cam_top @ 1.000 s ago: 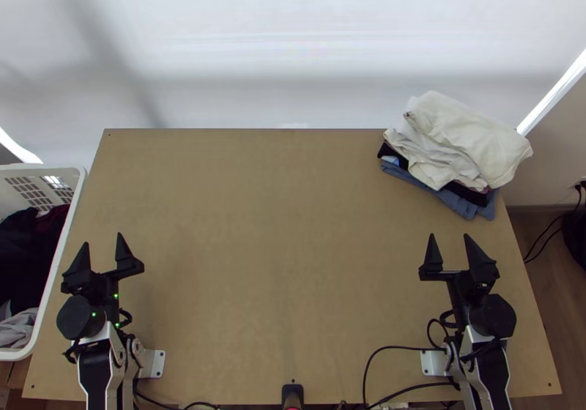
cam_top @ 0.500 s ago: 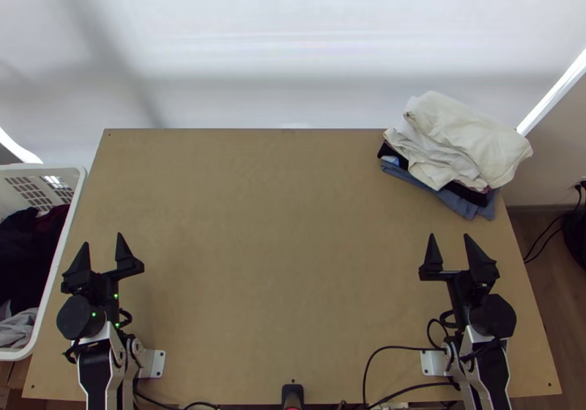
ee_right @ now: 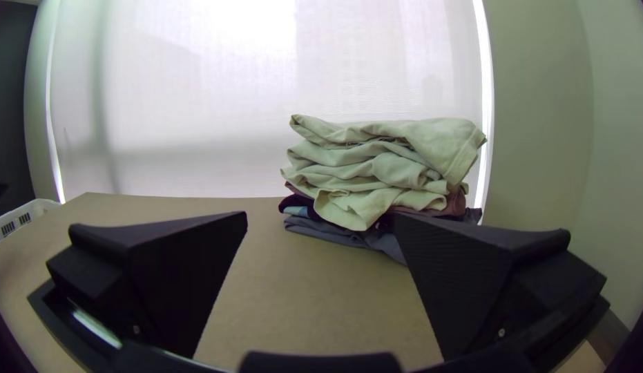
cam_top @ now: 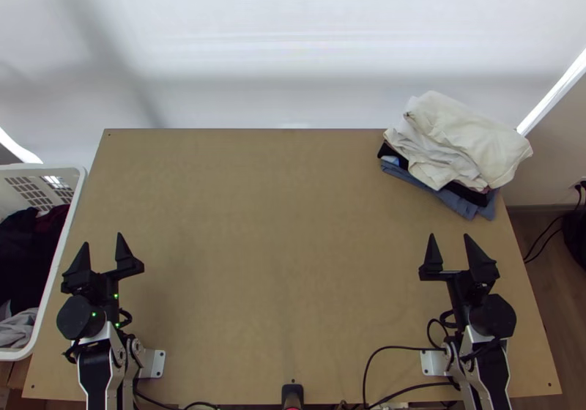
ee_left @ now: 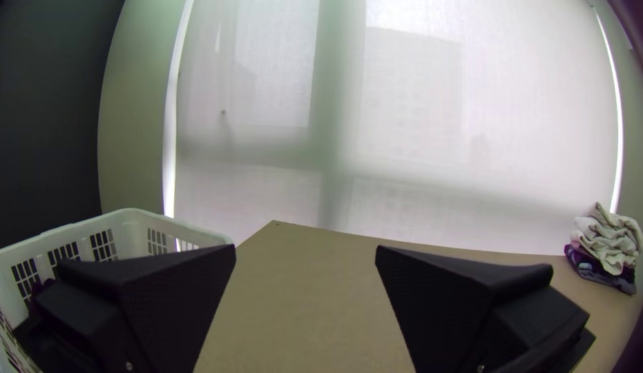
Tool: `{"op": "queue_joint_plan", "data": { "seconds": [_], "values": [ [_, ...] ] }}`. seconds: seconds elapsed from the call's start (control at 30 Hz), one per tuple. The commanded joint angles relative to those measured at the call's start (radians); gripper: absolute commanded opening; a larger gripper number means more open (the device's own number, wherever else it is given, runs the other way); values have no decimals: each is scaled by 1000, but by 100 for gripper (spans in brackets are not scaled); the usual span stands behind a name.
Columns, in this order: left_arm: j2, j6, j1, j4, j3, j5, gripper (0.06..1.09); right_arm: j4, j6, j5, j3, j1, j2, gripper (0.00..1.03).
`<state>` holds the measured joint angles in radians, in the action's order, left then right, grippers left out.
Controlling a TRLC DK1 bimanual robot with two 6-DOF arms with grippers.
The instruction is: Fold the t-shirt
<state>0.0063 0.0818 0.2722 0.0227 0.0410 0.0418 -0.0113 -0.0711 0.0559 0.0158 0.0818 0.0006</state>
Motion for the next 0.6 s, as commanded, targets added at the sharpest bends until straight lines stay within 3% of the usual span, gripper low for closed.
{"op": "queue_joint_plan", "data": {
  "seconds": [0.0,0.13,0.2,0.4,0.57],
  "values": [
    [-6,15,5,-21,-38,-3,104,13,-1,9,-8,-7,-2,99],
    [-3,-8,-48,-41,-36,-49,104,13,-1,9,-8,-7,-2,99],
    [-8,-97,1,-30,-38,-45,104,13,-1,9,-8,-7,-2,99],
    [-6,-212,163,-1,8,-45,104,13,-1,9,-8,-7,-2,99],
    [4,-223,263,-148,177,-53,104,13,-1,9,-8,-7,-2,99]
  ]
}}
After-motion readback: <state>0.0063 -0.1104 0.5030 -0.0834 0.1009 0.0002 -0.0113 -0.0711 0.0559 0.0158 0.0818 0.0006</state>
